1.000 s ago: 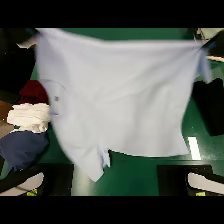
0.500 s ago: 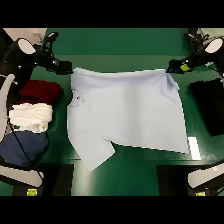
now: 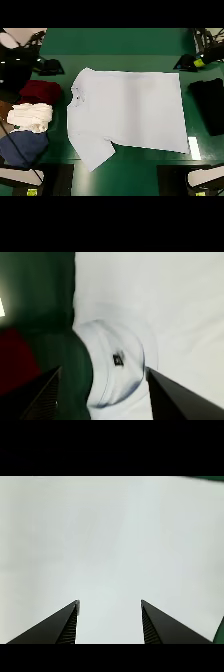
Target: Fold the shirts.
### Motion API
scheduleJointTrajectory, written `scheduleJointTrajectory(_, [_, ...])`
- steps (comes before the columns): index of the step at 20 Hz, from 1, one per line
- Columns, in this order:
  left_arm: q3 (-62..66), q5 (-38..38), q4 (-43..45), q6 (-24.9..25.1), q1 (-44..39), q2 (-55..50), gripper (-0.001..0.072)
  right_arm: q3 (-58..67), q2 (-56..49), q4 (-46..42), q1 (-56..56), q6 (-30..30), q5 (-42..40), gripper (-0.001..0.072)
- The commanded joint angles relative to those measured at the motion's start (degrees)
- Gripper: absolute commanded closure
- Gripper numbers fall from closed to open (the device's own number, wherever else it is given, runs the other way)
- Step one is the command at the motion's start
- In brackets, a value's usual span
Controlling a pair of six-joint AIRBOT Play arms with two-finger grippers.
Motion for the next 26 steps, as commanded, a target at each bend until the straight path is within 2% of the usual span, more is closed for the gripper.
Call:
scheduleJointTrajectory(1, [-9.8, -5.0, 0.0, 0.7, 3.7, 8.2, 0.0091, -12.3, 8.9, 1.0, -2.5, -1.8, 4.3, 0.0283])
scheduleJointTrajectory(5, [-34.8, -4.8, -0.7, 1.8, 3.8, 21.0, 0.0091, -31.0, 19.3, 1.0, -2.7, -4.1, 0.9, 0.0284])
scheduleJointTrajectory(9, [-54.7, -0.3, -3.5, 1.9, 3.8, 30.0, 0.0091, -41.4, 25.3, 3.6, -2.7, -5.2, -1.0, 0.0284])
scheduleJointTrajectory(14, [-66.0, 6.5, -7.0, 2.0, 3.7, 31.6, 0.0091, -44.7, 28.5, 7.0, -2.8, -6.0, -1.8, 0.0285])
scheduleJointTrajectory(17, [-68.4, 10.7, -13.9, 6.6, 3.7, 31.5, 0.0093, -44.6, 29.8, 7.0, -2.8, -6.0, -1.8, 0.0285])
scheduleJointTrajectory(19, [-69.9, 13.1, -16.0, 7.2, 3.7, 31.4, 0.0302, -44.6, 30.9, 7.0, -2.8, -6.0, -1.8, 0.0284])
scheduleJointTrajectory(20, [-70.2, 13.8, -16.2, 7.5, 3.7, 31.4, 0.0330, -44.6, 31.4, 7.0, -2.8, -6.0, -1.8, 0.0285])
scheduleJointTrajectory(22, [-70.2, 13.2, -18.8, 7.8, 3.7, 31.4, 0.0331, -44.6, 32.3, 6.9, -2.8, -6.0, -1.9, 0.0285])
scheduleJointTrajectory(23, [-70.2, 12.8, -19.4, 8.0, 3.7, 31.4, 0.0361, -44.6, 32.8, 6.8, -2.8, -6.0, -1.9, 0.0285])
scheduleJointTrajectory(24, [-70.3, 12.8, -19.3, 8.3, 3.7, 31.4, 0.0542, -44.6, 33.3, 6.7, -2.8, -6.0, -1.9, 0.0285])
scheduleJointTrajectory(25, [-70.2, 12.9, -19.3, 8.6, 3.7, 31.4, 0.0666, -44.6, 33.8, 6.3, -2.8, -6.0, -1.9, 0.0284])
scheduleJointTrajectory(26, [-70.1, 13.1, -19.4, 8.5, 3.7, 31.4, 0.0678, -44.6, 34.3, 5.8, -2.8, -6.0, -1.4, 0.0284])
